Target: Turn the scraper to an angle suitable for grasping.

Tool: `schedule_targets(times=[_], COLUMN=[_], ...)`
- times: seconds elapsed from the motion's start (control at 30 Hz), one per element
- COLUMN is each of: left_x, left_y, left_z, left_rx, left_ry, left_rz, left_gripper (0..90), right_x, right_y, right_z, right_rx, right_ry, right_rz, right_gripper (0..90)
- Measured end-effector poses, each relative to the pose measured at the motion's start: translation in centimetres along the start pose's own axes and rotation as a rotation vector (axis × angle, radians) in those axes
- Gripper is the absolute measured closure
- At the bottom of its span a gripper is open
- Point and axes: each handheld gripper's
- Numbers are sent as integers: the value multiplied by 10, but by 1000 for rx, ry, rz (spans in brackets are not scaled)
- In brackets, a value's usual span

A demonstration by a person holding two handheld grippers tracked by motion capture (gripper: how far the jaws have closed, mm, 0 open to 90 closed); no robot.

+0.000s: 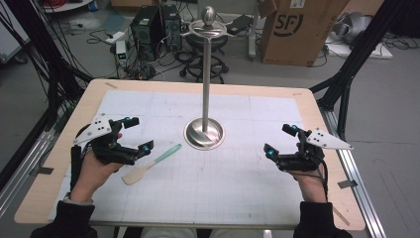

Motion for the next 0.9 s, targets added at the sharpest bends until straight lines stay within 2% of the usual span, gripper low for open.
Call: schedule_targets(times=[0.3, 0.33, 0.43, 0.47, 0.67, 0.7, 0.77, 0.8, 0.83, 0.87, 0.9], left_x=[-2, -4, -5, -7, -13, -14, -15, -15, -15, -14, -14], left_y=[-7, -7, -6, -7, -9, -11, -14, -17, -17, -20, -20], left_z=[-14, -17, -20, -22, -31, -33, -37, -42, -42, -46, -46], left_rx=[20, 13, -6, -8, -1, 8, 17, 26, 26, 28, 28], left_ry=[-29, -47, -54, -73, -114, -128, -146, -176, -176, -223, -223], left_rz=[7, 5, 3, 1, -2, -6, -5, -12, -12, 6, 6], left_gripper=[30, 30, 30, 30, 35, 108, 192, 259, 348, 447, 524], right_x=[3, 3, 3, 4, 4, 3, 2, 1, -1, -2, -3], right_y=[5, 6, 8, 9, 11, 11, 11, 11, 12, 12, 12], right_z=[-5, -6, -7, -7, -9, -10, -11, -11, -11, -12, -12], right_rx=[-23, -24, -34, -35, -44, -44, -47, -47, -43, -45, -48], right_ry=[-12, -11, -12, -11, -18, -24, -33, -37, -39, -41, -43], right_rz=[-12, -13, -16, -17, -16, -15, -9, -7, -9, -6, -5], right_gripper=[7, 7, 7, 7, 7, 7, 7, 7, 7, 7, 7])
Point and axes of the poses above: each handheld gripper's, and its own axes: x roughly backward along the jaws, z roughly out of its top, y roughly to its right, and after that the axes turned 5 degrees about y, right-handed
